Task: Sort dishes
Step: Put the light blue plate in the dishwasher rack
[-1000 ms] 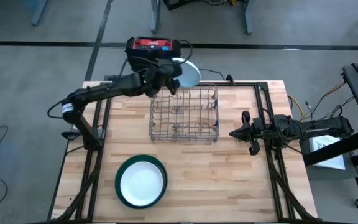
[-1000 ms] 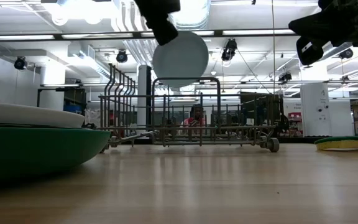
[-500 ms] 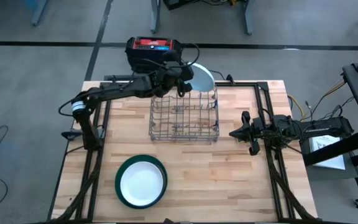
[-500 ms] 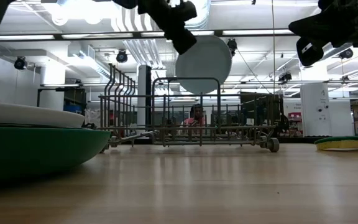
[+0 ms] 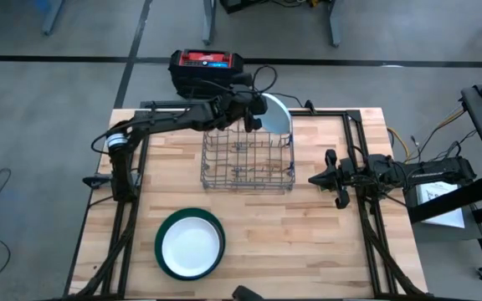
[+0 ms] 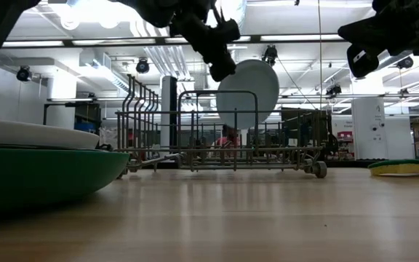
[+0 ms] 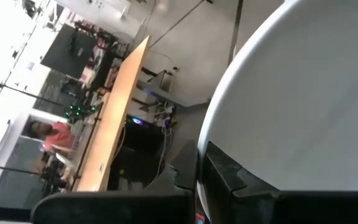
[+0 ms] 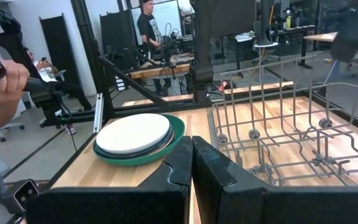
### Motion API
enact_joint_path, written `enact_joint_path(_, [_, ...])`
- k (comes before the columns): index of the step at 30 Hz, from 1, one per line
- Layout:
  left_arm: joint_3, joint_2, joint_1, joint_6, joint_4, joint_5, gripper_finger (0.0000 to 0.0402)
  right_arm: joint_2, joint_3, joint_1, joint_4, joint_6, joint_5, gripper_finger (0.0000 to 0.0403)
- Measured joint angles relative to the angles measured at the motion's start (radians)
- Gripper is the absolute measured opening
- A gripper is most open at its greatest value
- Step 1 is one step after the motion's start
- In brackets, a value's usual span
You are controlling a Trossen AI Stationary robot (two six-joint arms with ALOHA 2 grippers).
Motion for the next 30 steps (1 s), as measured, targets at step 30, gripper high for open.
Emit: enact_joint_path(30, [0.0, 0.087, 0.004, -0.098, -0.022, -0.007, 0.0, 0.0, 0.0, 0.0, -0.015, -0.008, 0.0, 0.0])
